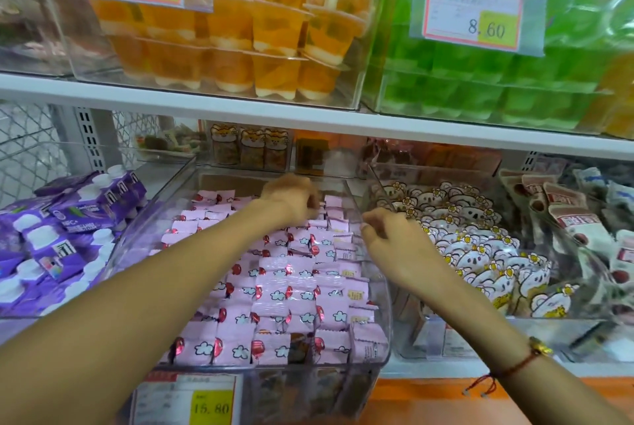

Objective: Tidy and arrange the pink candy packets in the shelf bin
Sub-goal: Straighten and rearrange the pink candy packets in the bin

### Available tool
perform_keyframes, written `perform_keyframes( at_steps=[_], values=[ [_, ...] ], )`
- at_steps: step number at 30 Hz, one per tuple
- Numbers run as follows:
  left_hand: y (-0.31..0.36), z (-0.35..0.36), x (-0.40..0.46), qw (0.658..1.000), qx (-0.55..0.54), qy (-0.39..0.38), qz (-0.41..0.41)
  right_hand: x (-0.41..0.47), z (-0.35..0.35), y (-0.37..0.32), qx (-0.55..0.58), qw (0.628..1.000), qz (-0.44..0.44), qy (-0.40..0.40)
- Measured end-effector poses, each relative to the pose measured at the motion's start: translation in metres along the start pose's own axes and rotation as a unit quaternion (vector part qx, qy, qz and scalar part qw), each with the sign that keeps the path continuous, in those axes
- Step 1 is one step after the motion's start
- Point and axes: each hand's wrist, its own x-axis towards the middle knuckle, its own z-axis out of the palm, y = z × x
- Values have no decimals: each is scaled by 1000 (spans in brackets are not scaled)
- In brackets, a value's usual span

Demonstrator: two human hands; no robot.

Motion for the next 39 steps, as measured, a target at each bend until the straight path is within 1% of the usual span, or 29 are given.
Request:
perform_keyframes(
  at_steps=[4, 6, 7, 9, 11, 12, 14, 16, 17, 20, 22, 24, 25, 26, 27, 29, 30, 31, 32, 33, 35, 36, 39],
  values=[
    [-5, 4, -3, 992, -103, 74, -29, 2, 0, 1, 1, 1000, 3, -3],
    [-6, 5, -5, 977, -161, 133, -48, 2, 0, 1, 2, 1000, 6, -2],
    [-6, 2, -6, 962, -204, 168, -64, 2, 1, 0, 3, 1000, 6, -1],
    [-5, -8, -10, 923, -301, 222, -94, 3, 1, 0, 16, 1000, 0, 6],
    [-4, -17, -15, 880, -391, 244, -112, 4, -1, -1, 52, 998, -9, 33],
    [-3, -21, -20, 852, -444, 249, -122, 5, -4, -2, 76, 995, -14, 59],
    [-2, -26, -33, 780, -555, 248, -146, 5, -9, -7, 121, 986, -36, 108],
    [-2, -27, -48, 704, -646, 245, -163, 4, -12, -13, 152, 978, -71, 120],
    [-1, -27, -55, 678, -673, 239, -174, 2, -11, -18, 162, 976, -94, 111],
    [4, -27, -70, 626, -727, 190, -208, -5, -5, -32, 153, 972, -167, 63],
    [9, -27, -77, 599, -757, 147, -216, -7, -3, -37, 131, 967, -208, 69],
    [10, -27, -81, 579, -780, 114, -208, -8, -4, -37, 128, 964, -215, 92],
    [9, -27, -83, 582, -783, 101, -198, -8, -5, -37, 151, 964, -197, 96],
    [8, -27, -84, 604, -769, 92, -190, -7, -7, -36, 201, 962, -163, 90],
    [6, -26, -85, 650, -732, 92, -182, -7, -9, -36, 279, 951, -113, 74],
    [4, -26, -86, 756, -629, 107, -147, -4, -13, -35, 442, 896, 2, 33],
    [4, -27, -87, 794, -586, 108, -121, -2, -16, -34, 488, 871, 45, 17],
    [4, -28, -87, 820, -555, 101, -96, -1, -18, -33, 518, 852, 76, 3],
    [4, -29, -88, 837, -534, 93, -77, 0, -20, -32, 538, 837, 97, -7],
    [5, -30, -88, 846, -522, 86, -64, 0, -21, -31, 552, 826, 113, -15],
    [6, -30, -88, 848, -521, 80, -56, 1, -21, -28, 566, 814, 129, -24],
    [6, -30, -88, 844, -528, 77, -59, 2, -20, -27, 570, 810, 132, -31],
    [6, -29, -87, 811, -575, 71, -86, 4, -21, -23, 587, 800, 113, -55]
  ],
)
